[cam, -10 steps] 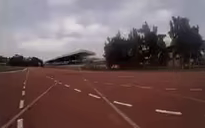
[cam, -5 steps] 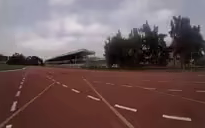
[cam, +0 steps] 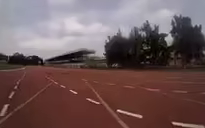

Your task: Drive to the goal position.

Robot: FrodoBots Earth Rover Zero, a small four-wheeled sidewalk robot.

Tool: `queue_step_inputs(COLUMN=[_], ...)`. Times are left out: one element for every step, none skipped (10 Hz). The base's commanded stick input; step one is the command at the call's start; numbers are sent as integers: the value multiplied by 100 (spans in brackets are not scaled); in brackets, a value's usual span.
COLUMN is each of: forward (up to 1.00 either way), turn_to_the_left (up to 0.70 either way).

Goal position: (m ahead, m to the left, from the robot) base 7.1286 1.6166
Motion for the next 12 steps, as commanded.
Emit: queue_step_inputs(forward=[45,45,45,45,45,45,45,45,45,45,45,45], turn_to_the_left=[0,0,0,0,0,0,0,0,0,0,0,0])
